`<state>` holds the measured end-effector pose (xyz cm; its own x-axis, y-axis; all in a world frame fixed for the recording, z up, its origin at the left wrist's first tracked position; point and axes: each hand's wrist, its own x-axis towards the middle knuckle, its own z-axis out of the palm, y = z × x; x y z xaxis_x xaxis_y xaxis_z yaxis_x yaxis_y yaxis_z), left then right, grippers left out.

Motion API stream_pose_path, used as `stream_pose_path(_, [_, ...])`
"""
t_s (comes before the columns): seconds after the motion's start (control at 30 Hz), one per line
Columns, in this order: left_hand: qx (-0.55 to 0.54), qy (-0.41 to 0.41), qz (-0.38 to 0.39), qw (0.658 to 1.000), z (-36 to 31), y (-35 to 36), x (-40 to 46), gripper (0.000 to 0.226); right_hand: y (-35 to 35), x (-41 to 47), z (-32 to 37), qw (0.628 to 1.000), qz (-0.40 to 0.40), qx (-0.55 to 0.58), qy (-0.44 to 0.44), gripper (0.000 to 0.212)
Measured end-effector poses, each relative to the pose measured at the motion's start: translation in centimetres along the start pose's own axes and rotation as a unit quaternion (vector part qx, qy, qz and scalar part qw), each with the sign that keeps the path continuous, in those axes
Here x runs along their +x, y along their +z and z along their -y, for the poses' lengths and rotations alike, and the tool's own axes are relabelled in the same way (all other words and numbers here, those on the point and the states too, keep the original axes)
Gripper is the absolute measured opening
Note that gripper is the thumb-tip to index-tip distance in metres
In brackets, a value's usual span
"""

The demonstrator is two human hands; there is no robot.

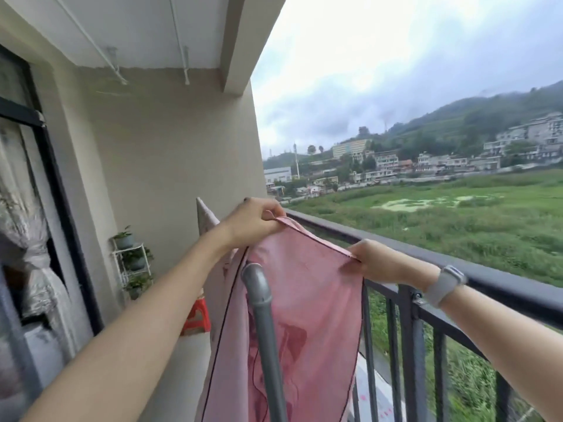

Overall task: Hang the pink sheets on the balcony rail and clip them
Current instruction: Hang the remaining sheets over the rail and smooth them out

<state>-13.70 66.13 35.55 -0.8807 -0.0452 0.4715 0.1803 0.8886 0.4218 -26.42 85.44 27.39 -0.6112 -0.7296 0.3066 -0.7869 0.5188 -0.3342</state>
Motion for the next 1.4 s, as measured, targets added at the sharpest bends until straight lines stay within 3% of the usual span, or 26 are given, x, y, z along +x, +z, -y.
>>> stream_pose_path(0.1, [-0.003,-0.006,0.006,1.000,-0.2,-0.5,-1.5,0.010,1.4,0.2,2.5,0.992,0.038,0.092,-0.073,0.010])
stream_pose_path(0.17, [0.053,-0.007,-0.002,0.999,-0.6,-0.4,-2.7,0.004,1.9,0.5,5.0,0.978,0.006,0.175,-0.116,0.009])
stream_pose_path(0.23, [0.107,-0.022,-0.068,0.992,-0.3,0.0,-4.0,0.002,2.4,0.8,7.1,0.961,-0.050,0.230,-0.144,0.017])
stream_pose_path(0.33, [0.116,-0.053,-0.186,0.974,1.3,0.2,-6.7,0.006,3.4,0.9,8.9,0.957,-0.108,0.208,-0.171,0.018])
stream_pose_path(0.53, [0.040,-0.063,-0.276,0.958,2.9,0.3,-10.2,0.006,3.2,1.5,10.7,0.952,-0.205,0.110,-0.202,0.009])
stream_pose_path(0.73, [0.055,-0.024,-0.435,0.899,1.1,-1.0,-10.4,0.012,0.6,2.4,14.8,0.889,-0.324,0.231,-0.224,0.006])
stream_pose_path(0.87, [0.104,-0.041,-0.353,0.929,3.8,2.7,-14.0,0.015,5.0,-0.1,12.5,0.904,-0.274,0.257,-0.205,0.009])
stream_pose_path(1.1, [0.043,-0.055,-0.341,0.938,5.2,5.6,-15.6,0.007,10.3,-2.8,9.7,0.909,-0.274,0.299,-0.099,0.015])
stream_pose_path(1.2, [-0.002,-0.060,-0.300,0.952,5.2,5.9,-15.0,0.019,12.0,-3.2,9.7,0.930,-0.247,0.265,-0.067,0.007])
stream_pose_path(1.4, [-0.093,-0.098,-0.360,0.923,6.3,4.5,-14.8,0.008,9.6,-3.2,9.9,0.924,-0.313,0.221,-0.011,0.014])
